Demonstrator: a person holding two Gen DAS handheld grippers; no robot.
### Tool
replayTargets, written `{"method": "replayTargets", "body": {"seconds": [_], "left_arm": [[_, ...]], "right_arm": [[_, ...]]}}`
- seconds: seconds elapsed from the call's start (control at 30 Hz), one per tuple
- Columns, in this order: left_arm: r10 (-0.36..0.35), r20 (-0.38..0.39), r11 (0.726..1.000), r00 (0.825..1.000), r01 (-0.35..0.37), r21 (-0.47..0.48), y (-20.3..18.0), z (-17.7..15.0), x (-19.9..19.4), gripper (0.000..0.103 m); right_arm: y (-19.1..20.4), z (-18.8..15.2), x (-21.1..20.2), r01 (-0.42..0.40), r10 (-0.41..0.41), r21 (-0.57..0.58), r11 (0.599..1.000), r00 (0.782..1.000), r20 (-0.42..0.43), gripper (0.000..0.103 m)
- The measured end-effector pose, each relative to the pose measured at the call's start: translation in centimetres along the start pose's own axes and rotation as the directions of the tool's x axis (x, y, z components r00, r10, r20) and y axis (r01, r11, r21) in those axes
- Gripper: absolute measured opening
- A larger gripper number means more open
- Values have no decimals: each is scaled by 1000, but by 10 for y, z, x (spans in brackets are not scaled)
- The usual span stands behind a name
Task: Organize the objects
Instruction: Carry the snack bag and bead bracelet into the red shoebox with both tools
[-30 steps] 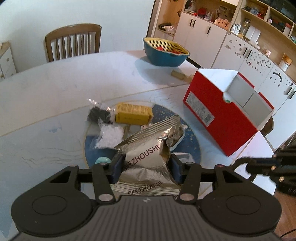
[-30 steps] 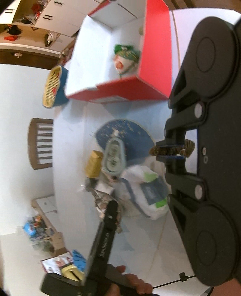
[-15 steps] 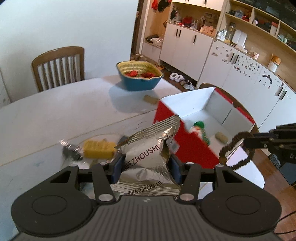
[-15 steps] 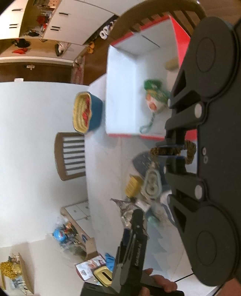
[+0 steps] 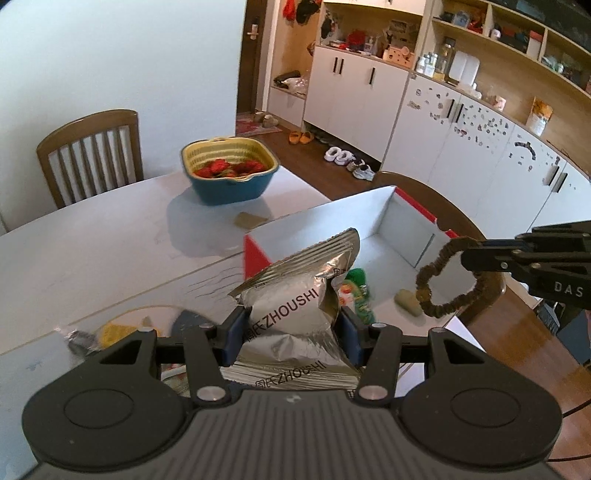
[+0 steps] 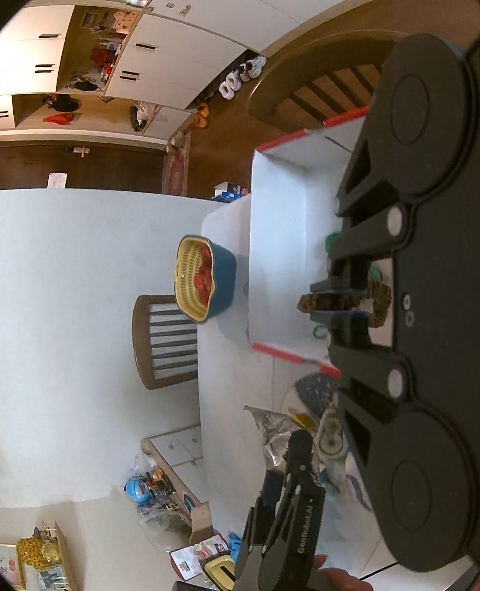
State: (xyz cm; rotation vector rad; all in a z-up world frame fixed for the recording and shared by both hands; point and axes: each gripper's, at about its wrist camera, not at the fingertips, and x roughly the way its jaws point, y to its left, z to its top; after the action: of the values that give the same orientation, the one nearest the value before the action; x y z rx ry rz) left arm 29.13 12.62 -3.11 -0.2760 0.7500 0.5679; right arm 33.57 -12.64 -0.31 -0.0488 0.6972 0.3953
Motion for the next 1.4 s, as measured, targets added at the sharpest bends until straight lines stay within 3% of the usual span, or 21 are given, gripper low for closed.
{"method": "replayTargets", "body": {"seconds": [0.8, 1.07, 1.4], "left_arm": [[26, -129, 990, 991, -7, 144, -104, 21, 113, 53], [42, -182, 984, 982, -9, 181, -113, 21, 150, 53], [100, -182, 982, 978, -68, 178, -100, 42, 184, 53]], "right_arm": [[-100, -10, 65, 6, -4, 23, 1000, 994, -107, 6], [-122, -6, 98, -6, 16, 65, 998, 988, -153, 6], [-137, -3, 132, -15, 34, 104, 994, 982, -184, 6]]}}
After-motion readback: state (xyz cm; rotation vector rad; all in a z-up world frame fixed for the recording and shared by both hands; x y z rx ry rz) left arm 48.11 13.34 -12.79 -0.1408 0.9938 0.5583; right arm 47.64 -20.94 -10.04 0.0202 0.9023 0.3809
